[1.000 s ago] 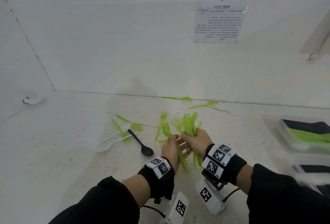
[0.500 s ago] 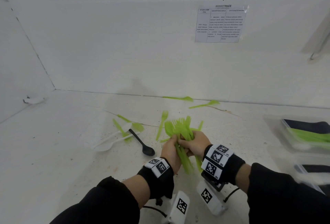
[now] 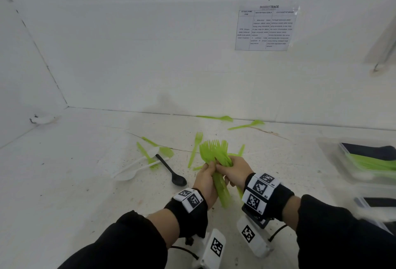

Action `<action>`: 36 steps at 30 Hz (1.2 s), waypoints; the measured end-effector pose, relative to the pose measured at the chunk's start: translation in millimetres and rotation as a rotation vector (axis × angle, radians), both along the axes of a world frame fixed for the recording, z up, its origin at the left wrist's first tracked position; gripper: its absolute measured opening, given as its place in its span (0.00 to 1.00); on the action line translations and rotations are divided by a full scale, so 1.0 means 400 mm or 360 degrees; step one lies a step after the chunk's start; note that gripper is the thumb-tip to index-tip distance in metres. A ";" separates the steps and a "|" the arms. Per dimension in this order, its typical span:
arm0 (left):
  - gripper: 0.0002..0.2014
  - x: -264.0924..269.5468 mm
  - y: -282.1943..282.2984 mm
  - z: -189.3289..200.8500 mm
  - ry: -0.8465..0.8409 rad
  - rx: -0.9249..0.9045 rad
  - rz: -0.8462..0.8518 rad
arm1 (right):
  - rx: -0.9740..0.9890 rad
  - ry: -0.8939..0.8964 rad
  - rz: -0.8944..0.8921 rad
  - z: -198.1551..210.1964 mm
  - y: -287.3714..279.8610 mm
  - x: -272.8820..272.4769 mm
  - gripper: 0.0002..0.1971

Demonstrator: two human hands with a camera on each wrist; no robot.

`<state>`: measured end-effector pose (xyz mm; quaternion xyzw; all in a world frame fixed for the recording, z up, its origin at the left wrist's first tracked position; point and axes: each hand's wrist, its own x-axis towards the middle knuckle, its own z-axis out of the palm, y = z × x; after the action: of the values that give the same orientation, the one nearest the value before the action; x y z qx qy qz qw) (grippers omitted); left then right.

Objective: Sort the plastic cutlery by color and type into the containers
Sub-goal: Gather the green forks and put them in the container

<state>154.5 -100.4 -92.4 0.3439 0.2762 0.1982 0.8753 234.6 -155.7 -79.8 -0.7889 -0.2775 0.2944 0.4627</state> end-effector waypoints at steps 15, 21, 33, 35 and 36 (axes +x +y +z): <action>0.17 0.013 0.004 -0.002 0.0092 -0.0056 0.0012 | 0.0013 0.0069 -0.0160 0.019 0.012 -0.006 0.11; 0.17 0.009 0.008 0.006 0.0132 -0.0052 -0.0075 | 0.0045 0.0119 -0.0127 0.020 0.007 0.006 0.06; 0.17 0.014 0.004 0.013 0.0093 0.0020 -0.0012 | 0.0072 -0.0050 -0.0116 0.015 -0.003 -0.014 0.09; 0.16 0.018 0.004 0.013 0.0120 0.0035 0.0057 | 0.0064 -0.0006 -0.0086 0.021 -0.005 -0.011 0.08; 0.15 0.020 0.004 0.013 0.0137 0.0030 0.0086 | 0.0065 0.0060 -0.0065 0.024 -0.004 -0.009 0.07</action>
<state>162.4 -98.7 -87.4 0.3528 0.3208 0.2095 0.8537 231.0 -157.2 -70.1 -0.7791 -0.2584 0.2940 0.4897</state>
